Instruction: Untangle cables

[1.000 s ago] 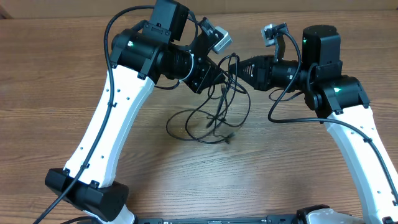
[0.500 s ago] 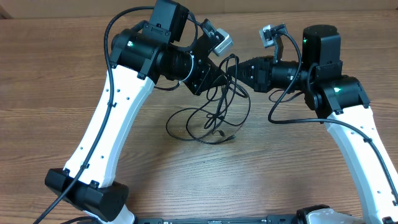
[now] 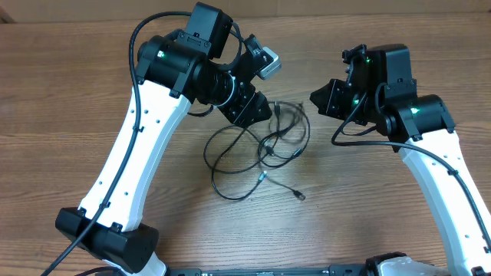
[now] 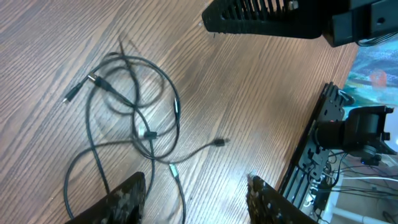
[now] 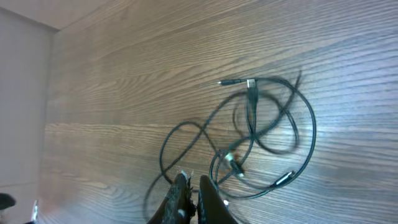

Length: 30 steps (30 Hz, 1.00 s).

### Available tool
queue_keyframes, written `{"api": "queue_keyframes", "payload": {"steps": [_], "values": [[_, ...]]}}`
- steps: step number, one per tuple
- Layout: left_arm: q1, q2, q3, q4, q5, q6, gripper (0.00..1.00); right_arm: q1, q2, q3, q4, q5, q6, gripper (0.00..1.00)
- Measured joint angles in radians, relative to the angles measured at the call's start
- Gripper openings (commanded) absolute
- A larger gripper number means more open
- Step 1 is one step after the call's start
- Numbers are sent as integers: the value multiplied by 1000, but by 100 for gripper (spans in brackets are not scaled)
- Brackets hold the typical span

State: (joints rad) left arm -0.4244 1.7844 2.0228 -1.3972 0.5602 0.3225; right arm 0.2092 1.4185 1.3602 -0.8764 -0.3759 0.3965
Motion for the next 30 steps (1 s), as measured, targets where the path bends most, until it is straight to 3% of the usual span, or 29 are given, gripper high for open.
{"api": "queue_keyframes", "payload": {"steps": [4, 10, 15, 19, 21, 24, 30], "values": [[0, 0, 0, 8, 4, 0, 51, 0, 0, 0, -4, 12, 10, 4], [0, 0, 0, 27, -19, -8, 53, 0, 0, 0, -143, 139, 15, 34], [-1, 6, 0, 85, -50, -44, 59, 0, 0, 0, -260, 270, 18, 45], [-14, 61, 2, 148, -73, -76, 59, -34, 0, 0, -318, 333, 44, 59], [-24, 91, 2, 181, -96, -104, 58, -72, 0, 0, -333, 341, 55, 76], [-37, 134, 2, 215, -122, -148, 56, -135, 0, 0, -353, 344, 68, 90], [-71, 212, 3, 287, -143, -246, 54, -188, 0, 0, -386, 348, 70, 99]]}}
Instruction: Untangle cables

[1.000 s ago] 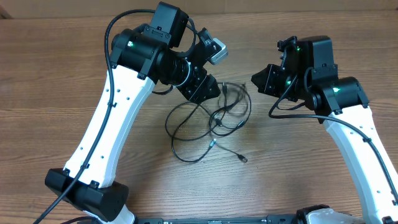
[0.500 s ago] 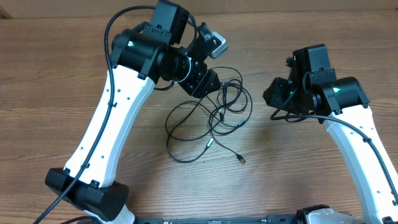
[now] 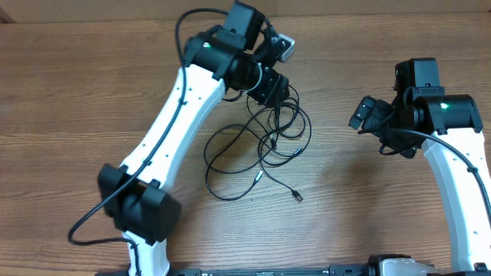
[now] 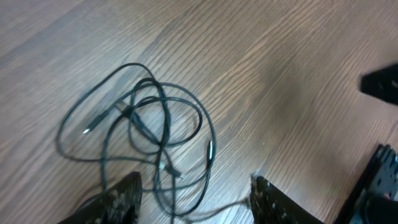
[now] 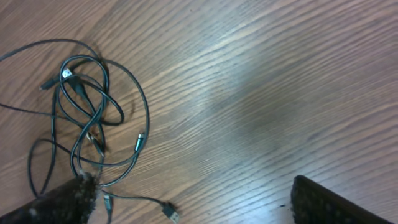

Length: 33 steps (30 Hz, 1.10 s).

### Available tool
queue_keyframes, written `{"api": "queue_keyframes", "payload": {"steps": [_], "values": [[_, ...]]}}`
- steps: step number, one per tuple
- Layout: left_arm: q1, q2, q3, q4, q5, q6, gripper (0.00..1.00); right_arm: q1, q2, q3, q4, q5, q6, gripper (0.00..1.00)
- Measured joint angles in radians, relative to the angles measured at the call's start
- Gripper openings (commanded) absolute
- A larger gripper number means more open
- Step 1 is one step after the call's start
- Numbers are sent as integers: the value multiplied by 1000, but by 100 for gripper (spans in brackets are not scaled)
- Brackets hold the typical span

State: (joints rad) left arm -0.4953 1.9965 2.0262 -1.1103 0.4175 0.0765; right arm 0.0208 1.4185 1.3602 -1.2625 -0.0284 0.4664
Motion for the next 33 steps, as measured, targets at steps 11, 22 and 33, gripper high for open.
{"api": "queue_keyframes", "payload": {"steps": [11, 22, 33], "values": [[-78, 214, 0, 78, -5, -262, 54, -8, 0, 0, -13, 0, -22, 100], [-101, 340, 0, 188, -32, -390, 55, -8, 0, 0, -31, -1, -23, 100], [-167, 407, 0, 236, -118, -415, 44, -8, 0, 0, -32, -1, -23, 100]]}}
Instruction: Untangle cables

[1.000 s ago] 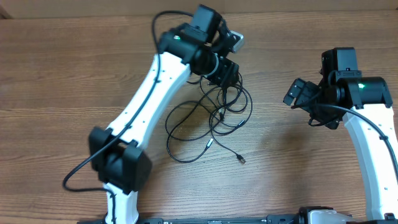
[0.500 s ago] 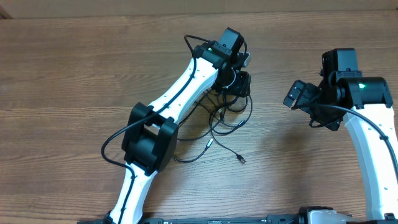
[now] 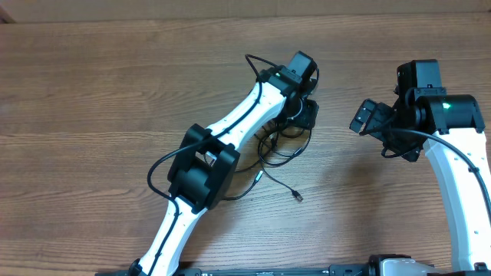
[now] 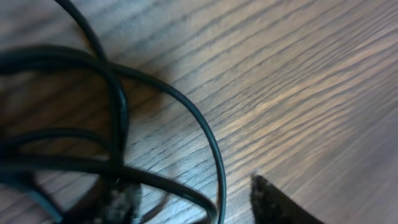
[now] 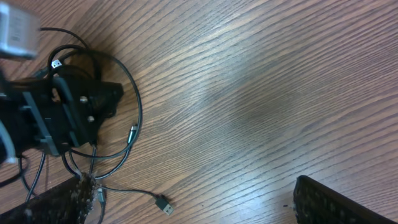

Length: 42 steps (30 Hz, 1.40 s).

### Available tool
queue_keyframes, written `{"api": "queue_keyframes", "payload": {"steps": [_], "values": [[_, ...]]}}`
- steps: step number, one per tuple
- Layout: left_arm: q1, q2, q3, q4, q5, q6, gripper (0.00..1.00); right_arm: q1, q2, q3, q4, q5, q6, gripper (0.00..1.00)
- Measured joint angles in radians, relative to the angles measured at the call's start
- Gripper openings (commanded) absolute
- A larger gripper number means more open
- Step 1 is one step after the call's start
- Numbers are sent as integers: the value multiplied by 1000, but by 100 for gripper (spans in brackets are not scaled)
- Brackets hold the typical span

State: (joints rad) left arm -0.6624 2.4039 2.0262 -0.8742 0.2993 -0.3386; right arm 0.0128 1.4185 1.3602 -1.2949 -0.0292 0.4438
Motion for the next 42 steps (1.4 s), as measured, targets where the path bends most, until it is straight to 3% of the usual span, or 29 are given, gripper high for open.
{"api": "queue_keyframes", "payload": {"steps": [2, 3, 11, 23, 35, 42], "values": [[-6, 13, 0, 2, -2, -4, 24, 0, 0, 0, 0, 0, 0, 100], [-6, 17, 0, 5, -1, -5, 4, 0, 0, 0, 0, 0, 0, 100], [4, 22, 69, -42, 98, -4, 4, 0, 0, 0, -1, 0, 0, 100], [147, -2, 552, -422, 172, 55, 4, 0, 0, 0, 90, -33, -4, 100], [136, -238, 653, -721, 180, 229, 4, 1, 0, 0, 398, -634, -183, 100], [132, -248, 655, -757, 207, 260, 4, 40, 0, 0, 470, -778, -193, 83]]}}
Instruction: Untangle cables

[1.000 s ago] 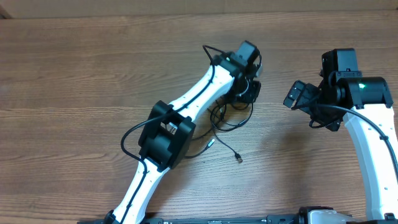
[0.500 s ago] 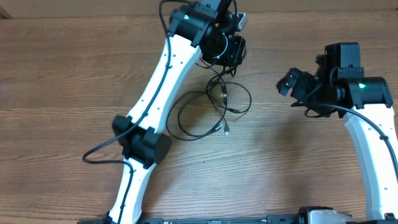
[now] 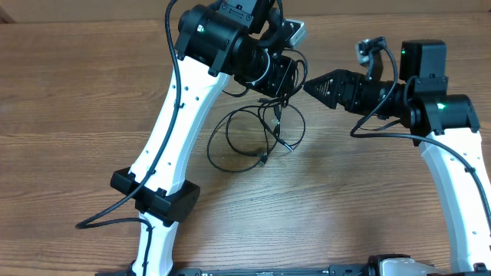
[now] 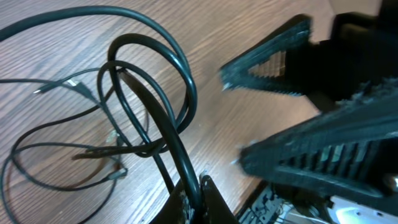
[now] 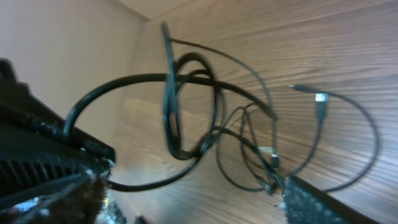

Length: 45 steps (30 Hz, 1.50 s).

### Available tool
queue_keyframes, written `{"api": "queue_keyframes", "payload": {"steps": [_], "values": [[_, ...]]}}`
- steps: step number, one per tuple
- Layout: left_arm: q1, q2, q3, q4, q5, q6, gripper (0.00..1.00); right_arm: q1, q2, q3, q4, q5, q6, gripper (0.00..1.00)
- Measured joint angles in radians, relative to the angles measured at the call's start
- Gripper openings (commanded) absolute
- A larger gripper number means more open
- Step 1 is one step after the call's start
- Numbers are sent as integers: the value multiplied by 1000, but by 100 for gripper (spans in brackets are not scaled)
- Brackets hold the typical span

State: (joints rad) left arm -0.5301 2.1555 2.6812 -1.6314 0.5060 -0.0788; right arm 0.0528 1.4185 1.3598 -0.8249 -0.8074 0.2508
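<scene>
A tangle of thin black cables (image 3: 257, 134) lies partly on the wooden table, with USB plugs showing at some ends. My left gripper (image 3: 280, 77) is shut on a thick black strand (image 4: 149, 93) and holds its loops raised above the rest. The left wrist view shows that strand pinched between the left gripper (image 4: 194, 198). My right gripper (image 3: 311, 87) stands open just right of the raised loops, pointing at them. In the right wrist view the loops (image 5: 193, 106) hang ahead of the right gripper (image 5: 194, 180), with nothing between its fingers.
The wooden table (image 3: 77, 115) stretches wide to the left and in front. The left arm's base joint (image 3: 161, 203) stands below and left of the cables. The right arm's white link (image 3: 453, 184) runs down the right side.
My left gripper was open, low on the tangle; now it is shut on a strand and higher, with loops lifted. The right gripper has moved left, close to the raised loops, still open.
First the left gripper hung open over the tangle's upper left and the right gripper was shut beside it. Then the right gripper stood open farther right. The left gripper was then down on the cables, and now holds a strand raised.
</scene>
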Motion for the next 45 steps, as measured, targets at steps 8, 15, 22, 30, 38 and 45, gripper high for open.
{"api": "queue_keyframes", "payload": {"steps": [8, 15, 22, 30, 38, 45], "values": [[0, 0, 0, -1, 72, 9, 4, 10, 0, 0, 2, -15, -8, 71], [0, -2, 0, -55, 92, 8, 4, 10, 0, 0, 6, -13, 7, 71], [-1, -36, 0, -56, 47, 8, 4, 12, 0, 0, 24, 5, 70, 68], [-54, -92, 0, -56, 20, 8, 4, 54, 0, 0, 32, 21, 117, 54], [-130, -93, 0, -56, -70, 8, 4, 77, 0, 0, -21, 165, 183, 19], [-118, -119, 0, -56, -218, 4, 4, 79, 0, 0, -190, 406, 237, 4]]}}
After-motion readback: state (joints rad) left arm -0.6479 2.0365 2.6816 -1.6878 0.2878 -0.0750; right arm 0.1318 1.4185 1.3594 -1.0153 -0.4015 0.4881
